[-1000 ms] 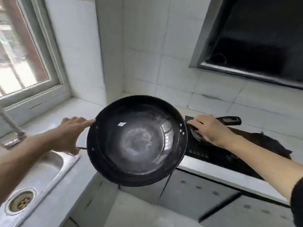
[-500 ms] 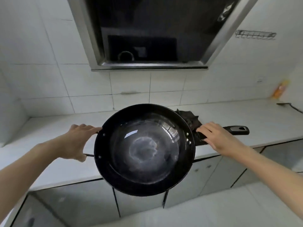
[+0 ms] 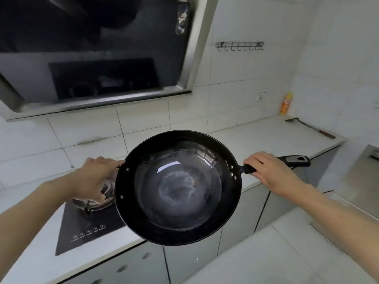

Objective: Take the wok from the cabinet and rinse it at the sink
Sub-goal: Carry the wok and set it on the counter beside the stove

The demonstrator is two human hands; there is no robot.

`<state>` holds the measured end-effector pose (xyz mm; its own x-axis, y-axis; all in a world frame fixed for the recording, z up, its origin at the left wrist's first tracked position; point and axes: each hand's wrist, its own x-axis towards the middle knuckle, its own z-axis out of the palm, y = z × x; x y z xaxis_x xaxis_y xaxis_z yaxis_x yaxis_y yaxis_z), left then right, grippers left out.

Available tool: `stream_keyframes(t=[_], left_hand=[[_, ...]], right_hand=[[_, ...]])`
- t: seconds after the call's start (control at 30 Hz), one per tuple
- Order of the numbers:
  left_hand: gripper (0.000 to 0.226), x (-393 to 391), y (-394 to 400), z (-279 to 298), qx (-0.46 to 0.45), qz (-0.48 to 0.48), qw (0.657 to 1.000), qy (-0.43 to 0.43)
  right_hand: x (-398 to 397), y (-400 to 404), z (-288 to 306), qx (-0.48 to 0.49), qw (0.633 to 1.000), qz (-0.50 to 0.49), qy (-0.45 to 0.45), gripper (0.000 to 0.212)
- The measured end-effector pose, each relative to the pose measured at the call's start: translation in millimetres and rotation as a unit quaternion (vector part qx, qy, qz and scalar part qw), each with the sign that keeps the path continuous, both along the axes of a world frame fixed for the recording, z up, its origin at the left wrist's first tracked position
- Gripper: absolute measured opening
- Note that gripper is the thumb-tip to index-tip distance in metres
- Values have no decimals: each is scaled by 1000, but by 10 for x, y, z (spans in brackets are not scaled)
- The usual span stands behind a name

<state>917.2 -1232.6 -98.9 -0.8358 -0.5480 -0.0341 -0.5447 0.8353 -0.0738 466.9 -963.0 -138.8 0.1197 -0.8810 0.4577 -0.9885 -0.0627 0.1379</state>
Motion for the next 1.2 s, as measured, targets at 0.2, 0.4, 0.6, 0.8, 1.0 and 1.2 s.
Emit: stream_keyframes(t=[0.2,0.4,0.6,0.8,1.0,1.2], left_hand=[[114,-971,-352,-61,12,-62,998,14],[100,-2007,-677,-235,52,-120,991,33],[104,-2944,-1238,-431,81,-152,984,34],[102,-3859,-1792,-511,61,-193,979,19],[115,-4488,-2106,-665,18,-189,982,0],[115,-5032,-2257,-881,-3,-139,990,-5]], right_hand=[[-609,251,-34,-25,997,-73,-6,45],[-1167,290,-90,-2,989,-146,22,44],[-1787,33,2,35,977,-208,34,41],[-2292,-225,-167,46,963,-266,-2,36],[-2935,-498,-413,57,958,-281,-29,39],[-3945,-1027,-718,45,972,-228,-33,37]])
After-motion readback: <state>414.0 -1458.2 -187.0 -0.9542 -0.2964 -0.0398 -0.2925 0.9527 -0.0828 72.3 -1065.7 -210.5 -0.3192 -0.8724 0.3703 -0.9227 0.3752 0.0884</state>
